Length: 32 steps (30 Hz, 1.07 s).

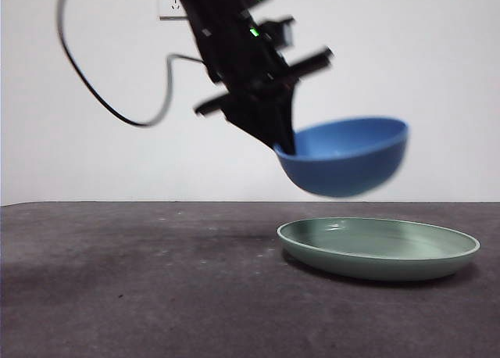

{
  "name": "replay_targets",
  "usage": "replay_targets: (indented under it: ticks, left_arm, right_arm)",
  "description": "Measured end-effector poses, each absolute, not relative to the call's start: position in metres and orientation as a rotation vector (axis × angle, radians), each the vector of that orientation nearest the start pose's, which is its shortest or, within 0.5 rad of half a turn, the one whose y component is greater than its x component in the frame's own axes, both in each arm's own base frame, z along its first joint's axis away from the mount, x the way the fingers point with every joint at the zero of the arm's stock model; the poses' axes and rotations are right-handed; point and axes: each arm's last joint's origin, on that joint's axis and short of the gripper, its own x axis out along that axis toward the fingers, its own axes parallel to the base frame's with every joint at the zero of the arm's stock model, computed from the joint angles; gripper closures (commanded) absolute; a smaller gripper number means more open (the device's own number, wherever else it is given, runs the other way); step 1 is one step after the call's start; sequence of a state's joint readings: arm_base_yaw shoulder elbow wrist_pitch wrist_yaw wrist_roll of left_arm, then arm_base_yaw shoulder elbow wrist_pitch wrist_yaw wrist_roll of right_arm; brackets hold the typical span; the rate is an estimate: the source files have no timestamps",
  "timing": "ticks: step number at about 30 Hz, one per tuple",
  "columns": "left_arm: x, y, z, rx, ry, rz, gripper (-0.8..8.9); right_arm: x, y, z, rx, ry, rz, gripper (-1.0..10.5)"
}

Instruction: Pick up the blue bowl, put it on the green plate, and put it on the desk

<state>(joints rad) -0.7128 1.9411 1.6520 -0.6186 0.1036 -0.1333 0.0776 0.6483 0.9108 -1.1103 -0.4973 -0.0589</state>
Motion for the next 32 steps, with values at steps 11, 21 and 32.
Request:
replay_targets:
  ticks: [11, 21, 32]
  left_arm:
    - [0.338, -0.318, 0.228, 0.211, 0.987, -0.696, 8.04]
    - [0.340, -0.320, 0.210, 0.239, 1.054, -0.679, 8.03]
    - [0.338, -0.319, 0.209, 0.249, 1.079, -0.673, 6.22]
  right_arm:
    - [0.091, 0.021, 0.315, 0.136, 0.827, 0.559, 5.7]
    - [0.091, 0.021, 0.315, 0.138, 0.827, 0.558, 5.7]
    - [0.091, 0.021, 0.315, 0.138, 0.827, 0.558, 5.7]
